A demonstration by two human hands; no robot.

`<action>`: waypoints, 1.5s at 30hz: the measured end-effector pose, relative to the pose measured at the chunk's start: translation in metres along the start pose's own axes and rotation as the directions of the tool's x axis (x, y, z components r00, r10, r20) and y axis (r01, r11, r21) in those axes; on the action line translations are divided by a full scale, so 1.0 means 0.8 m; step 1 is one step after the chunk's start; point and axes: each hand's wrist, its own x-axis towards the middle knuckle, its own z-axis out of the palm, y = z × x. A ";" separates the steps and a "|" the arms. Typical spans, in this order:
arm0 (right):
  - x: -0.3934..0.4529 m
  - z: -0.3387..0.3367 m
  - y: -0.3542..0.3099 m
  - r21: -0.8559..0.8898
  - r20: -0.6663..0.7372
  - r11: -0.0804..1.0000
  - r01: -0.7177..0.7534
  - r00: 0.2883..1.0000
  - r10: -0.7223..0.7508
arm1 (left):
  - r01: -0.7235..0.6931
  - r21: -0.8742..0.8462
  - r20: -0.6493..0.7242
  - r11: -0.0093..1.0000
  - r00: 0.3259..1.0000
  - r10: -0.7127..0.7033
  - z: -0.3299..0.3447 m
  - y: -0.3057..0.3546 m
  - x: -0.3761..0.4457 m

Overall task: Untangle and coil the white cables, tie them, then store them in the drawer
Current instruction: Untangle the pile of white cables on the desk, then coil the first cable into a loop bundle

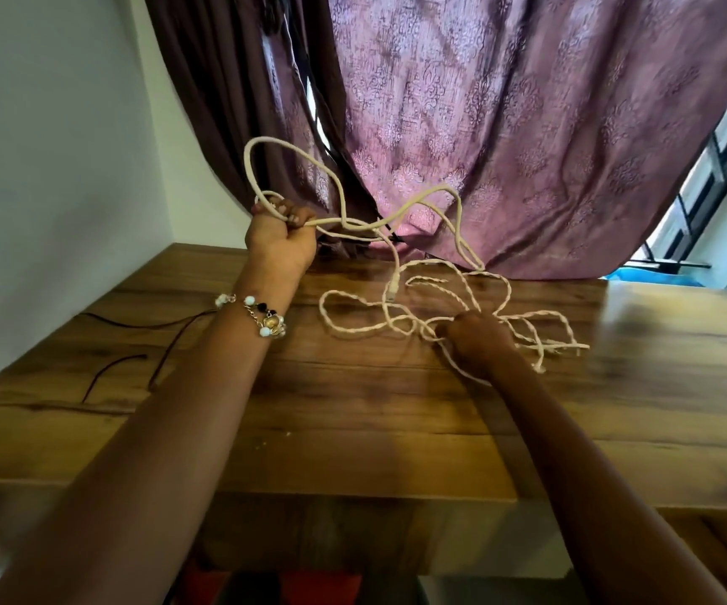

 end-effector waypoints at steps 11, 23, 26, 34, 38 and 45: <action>0.009 -0.049 -0.020 0.818 -0.140 0.572 -0.055 0.946 0.291 | 0.011 0.164 -0.027 0.986 1.000 -0.006 -0.028 -0.052 0.008; -0.010 -0.001 -0.026 0.194 0.080 0.904 -0.380 0.925 0.372 | -0.047 -0.121 -0.077 0.991 0.996 0.038 -0.075 -0.007 0.007; -0.012 -0.023 -0.026 0.140 0.126 0.865 -0.481 0.876 0.466 | -0.062 0.062 -0.197 0.996 0.978 0.073 -0.096 -0.015 0.014; 0.012 -0.092 -0.044 0.687 -0.383 0.723 -0.077 0.807 0.450 | -0.114 0.772 0.045 0.626 0.991 0.125 -0.122 -0.053 0.016; 0.043 -0.105 -0.072 0.750 -0.548 0.587 0.304 0.782 0.295 | -0.134 0.819 0.163 0.558 0.987 -0.002 -0.113 -0.062 0.007; 0.091 -0.072 -0.076 0.848 -0.440 0.379 0.370 0.891 0.114 | -0.179 0.842 0.276 0.509 0.953 -0.121 -0.080 -0.057 0.007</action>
